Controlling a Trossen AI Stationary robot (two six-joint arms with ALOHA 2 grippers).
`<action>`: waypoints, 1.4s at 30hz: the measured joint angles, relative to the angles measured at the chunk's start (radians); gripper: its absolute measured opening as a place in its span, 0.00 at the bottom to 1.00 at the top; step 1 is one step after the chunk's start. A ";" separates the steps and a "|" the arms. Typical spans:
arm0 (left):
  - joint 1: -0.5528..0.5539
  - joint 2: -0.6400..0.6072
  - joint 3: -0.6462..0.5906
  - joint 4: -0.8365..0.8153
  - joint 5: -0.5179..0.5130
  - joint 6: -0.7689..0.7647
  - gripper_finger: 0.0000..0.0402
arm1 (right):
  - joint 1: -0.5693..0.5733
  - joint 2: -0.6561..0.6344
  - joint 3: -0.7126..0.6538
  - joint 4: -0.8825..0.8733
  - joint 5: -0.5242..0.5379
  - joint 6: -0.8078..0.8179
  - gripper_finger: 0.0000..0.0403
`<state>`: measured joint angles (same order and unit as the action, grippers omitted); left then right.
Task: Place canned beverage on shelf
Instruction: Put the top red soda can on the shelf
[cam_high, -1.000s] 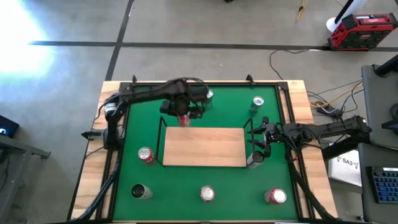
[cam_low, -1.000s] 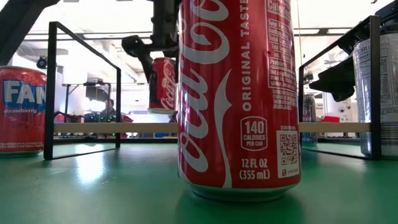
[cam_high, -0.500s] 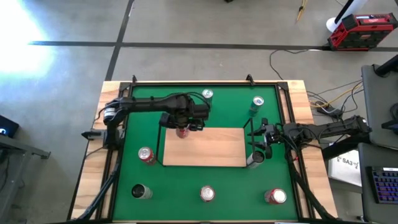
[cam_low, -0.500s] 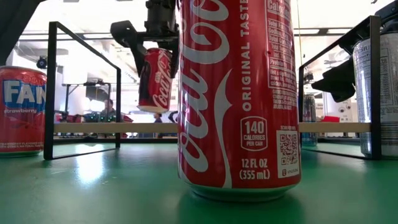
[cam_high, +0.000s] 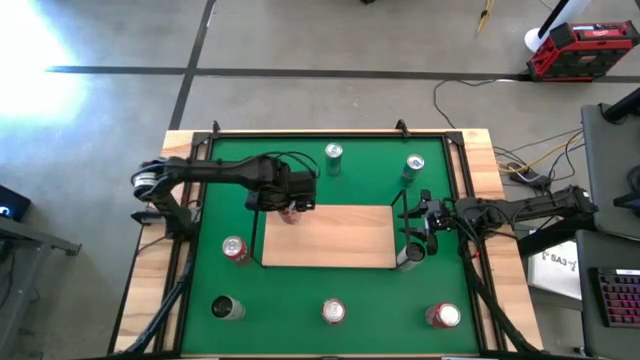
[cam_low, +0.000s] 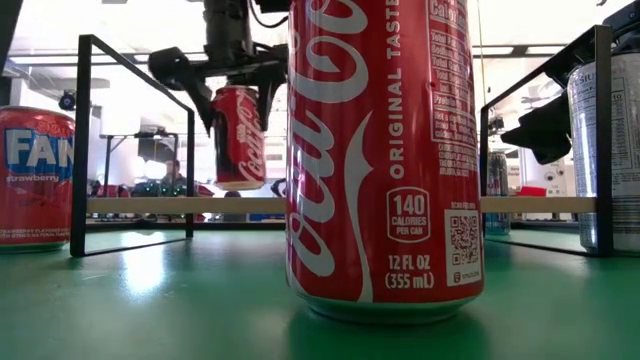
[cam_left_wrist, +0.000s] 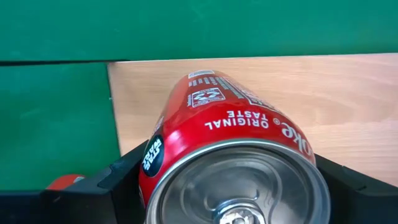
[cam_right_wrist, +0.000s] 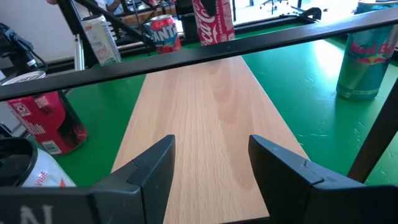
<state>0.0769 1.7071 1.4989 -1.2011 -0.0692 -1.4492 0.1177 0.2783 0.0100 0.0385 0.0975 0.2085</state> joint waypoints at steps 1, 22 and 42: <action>0.000 -0.006 -0.010 0.000 0.000 -0.001 0.72 | 0.000 0.000 0.000 0.000 0.000 0.000 0.49; 0.000 -0.008 -0.052 0.025 0.028 -0.001 0.72 | 0.000 0.003 0.000 -0.002 0.001 0.000 0.49; -0.002 -0.007 -0.049 0.001 0.061 -0.030 0.75 | 0.000 0.006 0.000 -0.003 0.005 0.000 0.49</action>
<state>0.0753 1.6998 1.4502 -1.1997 -0.0078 -1.4790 0.1176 0.2840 0.0101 0.0357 0.1024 0.2088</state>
